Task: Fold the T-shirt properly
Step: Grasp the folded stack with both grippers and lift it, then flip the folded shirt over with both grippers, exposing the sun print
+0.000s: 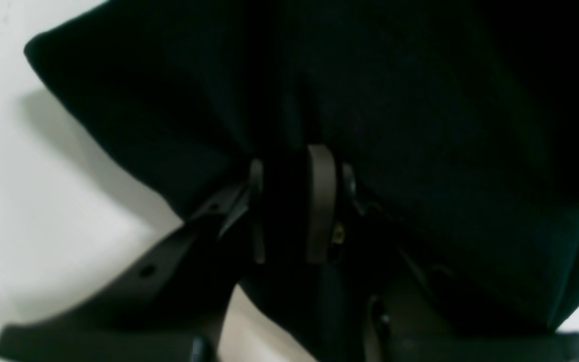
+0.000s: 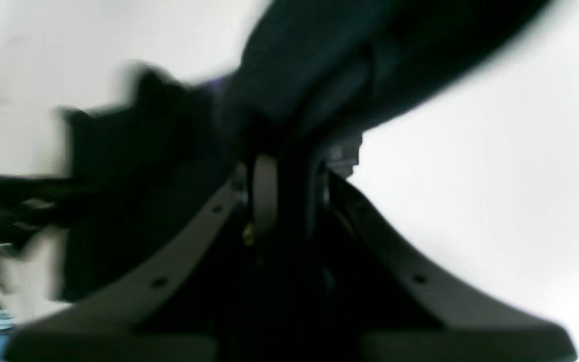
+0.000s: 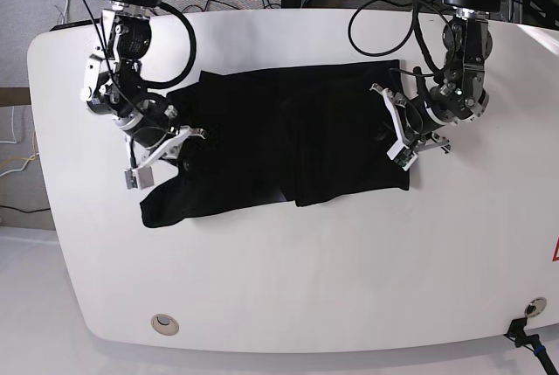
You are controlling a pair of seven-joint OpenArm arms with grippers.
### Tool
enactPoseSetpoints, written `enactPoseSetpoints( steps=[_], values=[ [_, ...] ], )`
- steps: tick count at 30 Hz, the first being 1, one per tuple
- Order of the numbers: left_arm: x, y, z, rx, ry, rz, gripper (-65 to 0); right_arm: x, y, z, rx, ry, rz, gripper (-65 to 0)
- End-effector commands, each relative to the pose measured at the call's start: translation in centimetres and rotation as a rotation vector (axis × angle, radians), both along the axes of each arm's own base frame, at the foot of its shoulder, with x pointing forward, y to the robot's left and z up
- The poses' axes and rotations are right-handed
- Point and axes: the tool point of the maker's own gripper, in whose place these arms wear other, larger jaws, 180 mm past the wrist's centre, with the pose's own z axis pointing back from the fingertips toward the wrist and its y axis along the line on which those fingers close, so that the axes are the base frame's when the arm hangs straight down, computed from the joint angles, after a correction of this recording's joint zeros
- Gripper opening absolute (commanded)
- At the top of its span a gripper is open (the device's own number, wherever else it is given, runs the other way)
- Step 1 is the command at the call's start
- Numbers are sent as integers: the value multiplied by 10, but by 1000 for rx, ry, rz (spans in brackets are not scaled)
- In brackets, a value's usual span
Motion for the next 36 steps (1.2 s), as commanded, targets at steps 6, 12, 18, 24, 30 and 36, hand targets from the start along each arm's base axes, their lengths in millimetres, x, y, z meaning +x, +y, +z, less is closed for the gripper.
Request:
enactPoseSetpoints(
  steps=[6, 12, 18, 24, 30, 36],
  values=[
    [1, 7, -7, 21, 25, 7, -562, -5, 108, 60, 107, -137, 224, -650],
    [1, 7, -7, 21, 25, 7, -562, -19, 190, 83, 205, -168, 388, -650],
    [1, 6, -6, 20, 22, 6, -562, -27, 232, 86, 242, -153, 490, -650],
    [6, 5, -1, 13, 6, 6, -562, -29, 252, 72, 289, -133, 498, -610],
    [17, -1, 27, 13, -82, -14, -560, -20, 251, 59, 272, -104, 498, -302],
    [33, 31, 80, 44, -235, 61, -560, -7, 251, 60, 248, -106, 511, -289]
  ],
)
